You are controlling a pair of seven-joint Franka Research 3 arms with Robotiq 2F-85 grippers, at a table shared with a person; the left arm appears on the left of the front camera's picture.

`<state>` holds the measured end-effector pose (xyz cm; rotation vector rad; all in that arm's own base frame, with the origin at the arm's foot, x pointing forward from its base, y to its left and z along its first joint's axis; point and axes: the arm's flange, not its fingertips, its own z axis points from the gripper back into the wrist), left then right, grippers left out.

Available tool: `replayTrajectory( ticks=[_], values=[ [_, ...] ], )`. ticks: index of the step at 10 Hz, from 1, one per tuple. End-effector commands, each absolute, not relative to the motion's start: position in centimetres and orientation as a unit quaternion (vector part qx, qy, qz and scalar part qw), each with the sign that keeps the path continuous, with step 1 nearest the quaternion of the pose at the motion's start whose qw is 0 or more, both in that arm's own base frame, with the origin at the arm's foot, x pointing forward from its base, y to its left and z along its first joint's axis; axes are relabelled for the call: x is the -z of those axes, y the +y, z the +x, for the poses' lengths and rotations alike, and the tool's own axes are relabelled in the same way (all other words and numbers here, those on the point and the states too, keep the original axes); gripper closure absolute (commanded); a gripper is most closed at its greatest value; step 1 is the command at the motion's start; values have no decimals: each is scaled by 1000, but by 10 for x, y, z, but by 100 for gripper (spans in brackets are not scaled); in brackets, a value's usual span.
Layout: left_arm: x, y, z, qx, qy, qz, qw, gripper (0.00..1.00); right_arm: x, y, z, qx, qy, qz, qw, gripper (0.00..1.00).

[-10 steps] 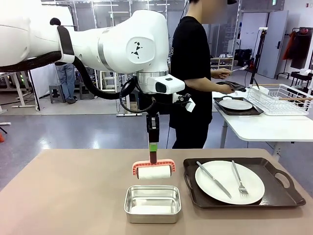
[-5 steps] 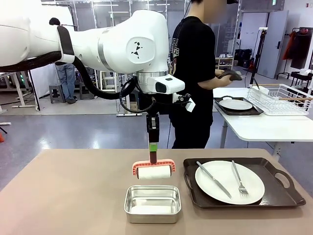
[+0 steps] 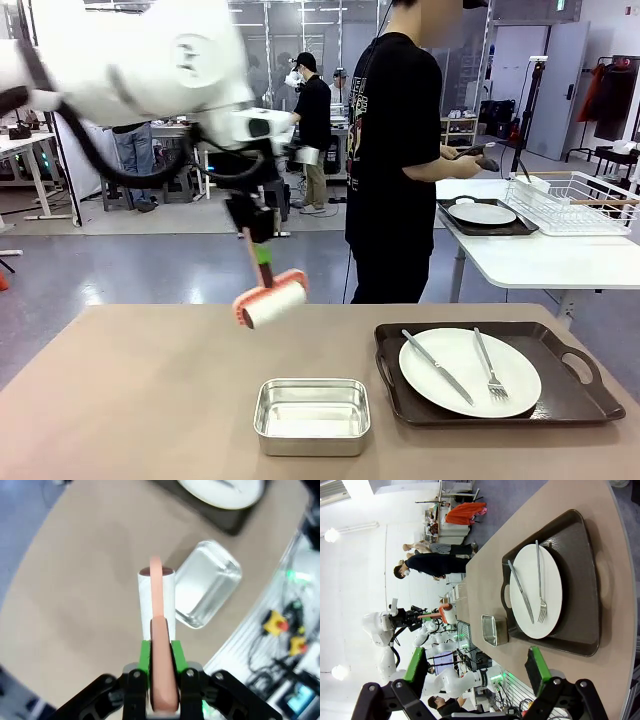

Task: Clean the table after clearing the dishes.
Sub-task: When the left (or right) Handle tray is removed, use the left hand (or right hand) to clean the left (or right) side of the table with the Lint Roller.

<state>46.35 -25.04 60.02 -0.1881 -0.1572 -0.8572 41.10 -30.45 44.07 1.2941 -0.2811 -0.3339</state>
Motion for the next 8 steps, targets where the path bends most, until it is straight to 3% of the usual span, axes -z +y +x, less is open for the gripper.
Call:
replayTrajectory(
  ticks=[1, 5, 7, 8],
  values=[
    [-562, -204, 442, 262, -125, -140, 947, 79, -444, -303, 410, 154, -132, 599, 774, 0],
    [-506, -143, 456, 30, -127, -208, 969, 79, -444, -303, 410, 154, -132, 599, 774, 0],
    [-500, -135, 467, 15, -134, -208, 969, 79, -444, -303, 410, 154, -132, 599, 774, 0],
    [-498, -131, 464, 29, -101, -199, 974, 79, -444, -303, 410, 154, -132, 599, 774, 0]
  ],
)
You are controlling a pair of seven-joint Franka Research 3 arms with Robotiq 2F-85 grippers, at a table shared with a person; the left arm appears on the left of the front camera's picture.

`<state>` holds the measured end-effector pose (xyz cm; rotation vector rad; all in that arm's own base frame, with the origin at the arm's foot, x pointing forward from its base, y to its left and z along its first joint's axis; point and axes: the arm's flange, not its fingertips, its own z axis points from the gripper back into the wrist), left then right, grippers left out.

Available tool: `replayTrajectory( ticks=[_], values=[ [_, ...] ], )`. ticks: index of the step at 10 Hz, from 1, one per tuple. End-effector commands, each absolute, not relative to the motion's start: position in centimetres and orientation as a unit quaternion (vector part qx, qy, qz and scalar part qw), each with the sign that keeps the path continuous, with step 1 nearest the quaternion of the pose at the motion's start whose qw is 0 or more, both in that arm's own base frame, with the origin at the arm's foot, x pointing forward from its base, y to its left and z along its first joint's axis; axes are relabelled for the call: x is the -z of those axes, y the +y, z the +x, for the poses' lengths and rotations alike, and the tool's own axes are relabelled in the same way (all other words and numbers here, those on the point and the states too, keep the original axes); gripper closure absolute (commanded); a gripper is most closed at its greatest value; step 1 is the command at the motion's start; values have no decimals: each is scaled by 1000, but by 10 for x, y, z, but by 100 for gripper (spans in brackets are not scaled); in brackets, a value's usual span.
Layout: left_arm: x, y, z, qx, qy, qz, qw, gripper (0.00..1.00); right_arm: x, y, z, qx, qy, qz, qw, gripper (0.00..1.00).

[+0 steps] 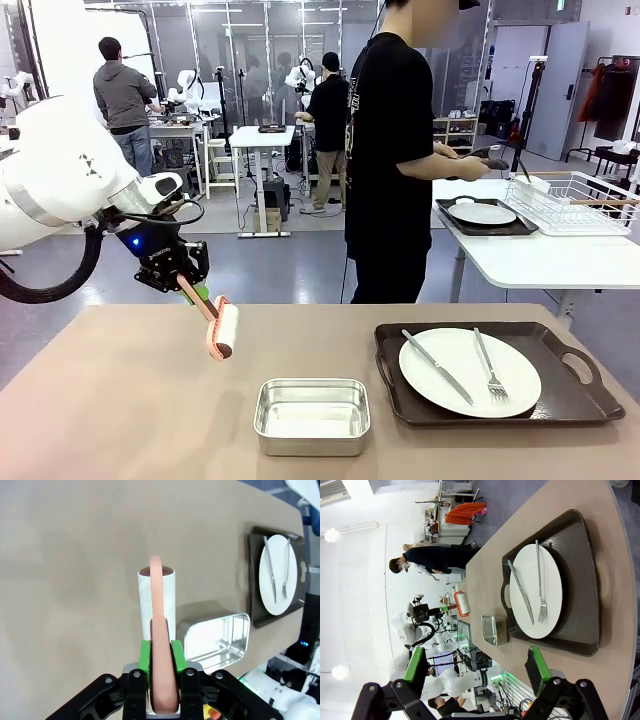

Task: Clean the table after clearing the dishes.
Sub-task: When the left (or right) Handle tray is removed, use the left hand (or right hand) to clean the left (or right) side of the table with the Lint Roller.

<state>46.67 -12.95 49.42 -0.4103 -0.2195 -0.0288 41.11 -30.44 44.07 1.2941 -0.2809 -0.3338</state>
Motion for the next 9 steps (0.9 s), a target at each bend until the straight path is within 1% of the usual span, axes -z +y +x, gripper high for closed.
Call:
replayTrajectory(
  ticks=[1, 4, 5, 6, 9],
  values=[
    [-498, -131, 464, 29, -101, -199, 974, 79, -444, -303, 410, 154, -132, 599, 774, 0],
    [-494, -132, 466, 19, -106, -202, 973, 79, -444, -303, 410, 154, -132, 599, 774, 0],
    [-497, -119, 482, 35, -67, -259, 963, 79, -444, -303, 410, 154, -132, 599, 774, 0],
    [-491, -106, 487, 42, -57, -290, 954, 79, -444, -303, 410, 154, -132, 599, 774, 0],
    [-469, -76, 500, 26, -64, -315, 947, 79, -444, -303, 410, 154, -132, 599, 774, 0]
  ],
)
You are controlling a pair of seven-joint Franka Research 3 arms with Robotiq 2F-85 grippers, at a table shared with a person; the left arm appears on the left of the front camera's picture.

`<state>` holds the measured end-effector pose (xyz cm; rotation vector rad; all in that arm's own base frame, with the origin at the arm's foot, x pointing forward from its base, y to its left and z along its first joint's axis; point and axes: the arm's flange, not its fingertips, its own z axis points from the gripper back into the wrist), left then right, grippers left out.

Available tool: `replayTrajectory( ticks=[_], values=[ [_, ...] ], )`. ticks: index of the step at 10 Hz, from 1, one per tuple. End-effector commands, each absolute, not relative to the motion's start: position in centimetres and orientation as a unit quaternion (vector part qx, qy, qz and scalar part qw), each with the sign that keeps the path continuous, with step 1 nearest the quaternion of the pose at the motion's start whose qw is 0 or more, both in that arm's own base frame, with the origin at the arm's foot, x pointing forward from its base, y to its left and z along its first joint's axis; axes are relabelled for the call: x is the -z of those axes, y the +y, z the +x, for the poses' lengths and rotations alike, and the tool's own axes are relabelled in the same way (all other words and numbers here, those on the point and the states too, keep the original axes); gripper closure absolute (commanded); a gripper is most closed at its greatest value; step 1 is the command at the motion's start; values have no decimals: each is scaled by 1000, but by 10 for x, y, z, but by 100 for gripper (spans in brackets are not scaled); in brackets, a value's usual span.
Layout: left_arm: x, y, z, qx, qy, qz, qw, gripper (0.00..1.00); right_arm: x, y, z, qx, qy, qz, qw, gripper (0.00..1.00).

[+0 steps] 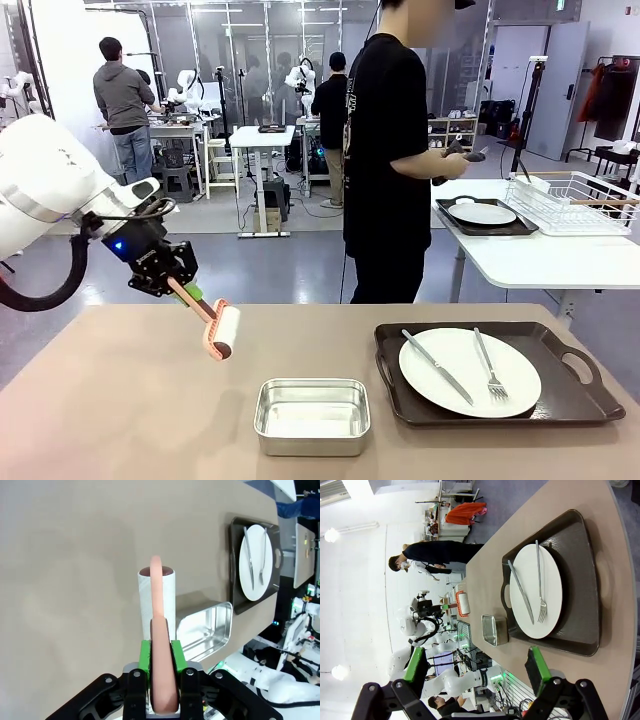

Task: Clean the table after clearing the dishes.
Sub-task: When the left (or right) Handle tray is removed, use the left hand (or right hand) to clean the left (or right) side of the table with the Lint Roller.

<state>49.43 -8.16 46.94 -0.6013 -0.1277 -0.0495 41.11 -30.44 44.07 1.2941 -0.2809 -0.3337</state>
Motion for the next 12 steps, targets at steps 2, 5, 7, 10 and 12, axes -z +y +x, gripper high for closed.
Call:
replayTrajectory(
  ticks=[2, 5, 7, 10, 12],
  values=[
    [-443, -62, 515, 11, -63, -353, 933, 79, -444, -303, 410, 154, -132, 599, 774, 0],
    [-398, -50, 524, 15, -50, -397, 916, 79, -444, -303, 410, 154, -132, 599, 774, 0],
    [-385, -41, 532, 23, -32, -406, 913, 79, -444, -303, 410, 154, -132, 599, 774, 0],
    [-365, -26, 542, 33, -28, -435, 899, 79, -444, -303, 410, 154, -132, 599, 774, 0],
    [-348, -24, 544, 39, -30, -439, 897, 79, -444, -303, 410, 154, -132, 599, 774, 0]
  ],
)
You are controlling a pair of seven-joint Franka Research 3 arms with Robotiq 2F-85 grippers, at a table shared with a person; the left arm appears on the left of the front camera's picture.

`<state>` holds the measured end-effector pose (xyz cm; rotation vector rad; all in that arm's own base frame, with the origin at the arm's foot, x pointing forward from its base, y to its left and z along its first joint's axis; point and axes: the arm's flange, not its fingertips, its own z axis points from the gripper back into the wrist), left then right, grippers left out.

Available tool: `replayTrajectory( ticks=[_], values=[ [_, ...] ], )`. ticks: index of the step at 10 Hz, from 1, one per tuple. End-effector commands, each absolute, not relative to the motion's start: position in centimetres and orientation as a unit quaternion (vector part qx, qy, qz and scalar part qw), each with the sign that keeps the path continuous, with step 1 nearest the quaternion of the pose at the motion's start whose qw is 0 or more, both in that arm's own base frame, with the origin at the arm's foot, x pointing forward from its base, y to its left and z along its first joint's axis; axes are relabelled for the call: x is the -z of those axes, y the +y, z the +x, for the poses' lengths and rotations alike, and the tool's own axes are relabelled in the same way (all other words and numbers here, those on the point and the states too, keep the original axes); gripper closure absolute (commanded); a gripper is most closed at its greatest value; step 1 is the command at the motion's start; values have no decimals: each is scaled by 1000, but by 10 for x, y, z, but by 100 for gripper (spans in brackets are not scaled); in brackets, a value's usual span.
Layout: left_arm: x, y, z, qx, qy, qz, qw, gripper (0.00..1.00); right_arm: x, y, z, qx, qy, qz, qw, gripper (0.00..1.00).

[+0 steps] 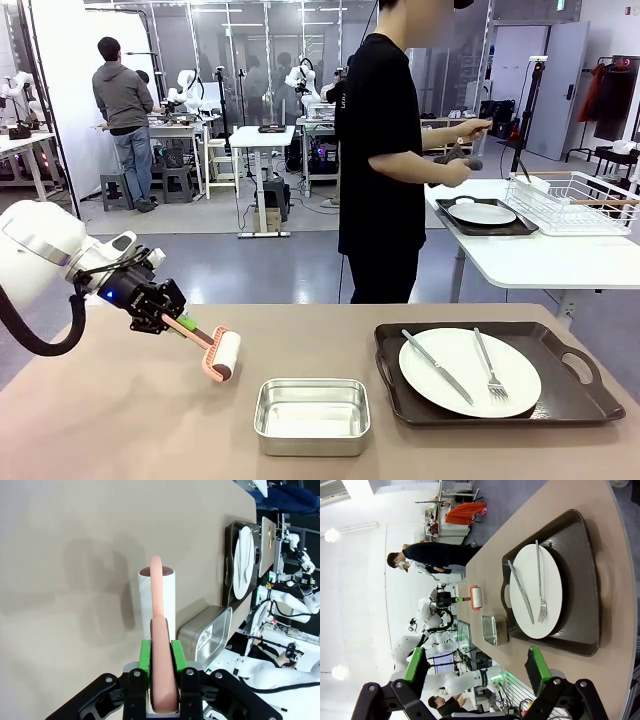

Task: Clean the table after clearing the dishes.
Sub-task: When the left (or right) Handle tray is removed, use the left hand (or right hand) to clean the left (or right) side of the table with the Lint Roller.

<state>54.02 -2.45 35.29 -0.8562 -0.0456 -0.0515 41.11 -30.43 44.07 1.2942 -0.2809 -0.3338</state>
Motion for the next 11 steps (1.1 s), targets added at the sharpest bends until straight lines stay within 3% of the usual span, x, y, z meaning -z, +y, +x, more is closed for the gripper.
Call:
replayTrajectory(
  ticks=[1, 6, 11],
  values=[
    [-342, -23, 545, 29, -26, -445, 895, 79, -444, -303, 410, 154, -132, 599, 774, 0],
    [-309, -16, 544, 11, -20, -430, 903, 79, -444, -303, 410, 154, -132, 599, 774, 0],
    [-298, 45, 530, -14, -44, -410, 911, 79, -444, -303, 410, 154, -132, 599, 774, 0]
  ],
)
